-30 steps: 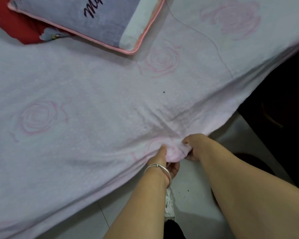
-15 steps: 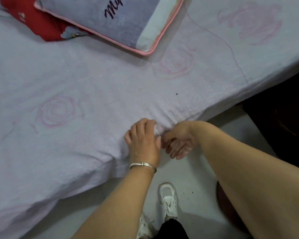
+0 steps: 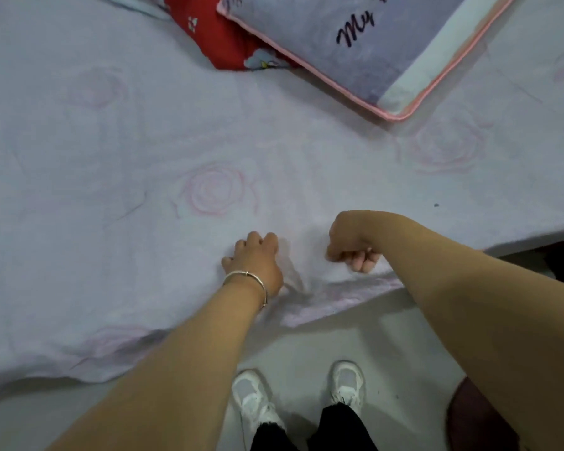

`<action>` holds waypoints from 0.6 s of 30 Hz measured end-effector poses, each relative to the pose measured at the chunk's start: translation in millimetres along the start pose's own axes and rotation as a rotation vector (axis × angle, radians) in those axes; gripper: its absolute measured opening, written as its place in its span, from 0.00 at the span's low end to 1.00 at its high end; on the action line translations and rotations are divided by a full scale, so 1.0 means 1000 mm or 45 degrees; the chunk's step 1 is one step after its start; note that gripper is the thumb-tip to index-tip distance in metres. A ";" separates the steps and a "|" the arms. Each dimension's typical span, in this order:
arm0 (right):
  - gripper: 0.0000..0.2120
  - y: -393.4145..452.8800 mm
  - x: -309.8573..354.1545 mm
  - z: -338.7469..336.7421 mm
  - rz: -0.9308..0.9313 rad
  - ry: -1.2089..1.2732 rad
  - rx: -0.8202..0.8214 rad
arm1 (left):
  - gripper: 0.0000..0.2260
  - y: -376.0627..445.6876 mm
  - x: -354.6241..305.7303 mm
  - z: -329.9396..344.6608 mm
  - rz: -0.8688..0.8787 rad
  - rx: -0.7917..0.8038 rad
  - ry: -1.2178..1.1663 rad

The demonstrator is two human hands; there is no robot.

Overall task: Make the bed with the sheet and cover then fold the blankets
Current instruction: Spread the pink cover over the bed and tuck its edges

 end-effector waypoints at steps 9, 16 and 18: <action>0.06 0.006 0.113 0.046 -0.330 -0.036 -0.257 | 0.12 0.003 0.103 -0.019 0.205 0.102 -0.479; 0.09 0.010 0.160 0.098 -0.180 -0.245 0.168 | 0.13 -0.014 0.197 -0.001 0.343 0.248 0.322; 0.12 0.012 0.163 0.106 -0.080 -0.285 0.254 | 0.07 -0.013 0.203 0.000 0.301 0.293 0.185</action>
Point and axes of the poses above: each hand's wrist, its own y-axis towards the middle knuckle, its own z-axis out of the palm, x = y × z, the point moved 3 cm from there along y, towards the middle knuckle, and after that the axes turned 4 degrees about y, right-handed, at the moved point
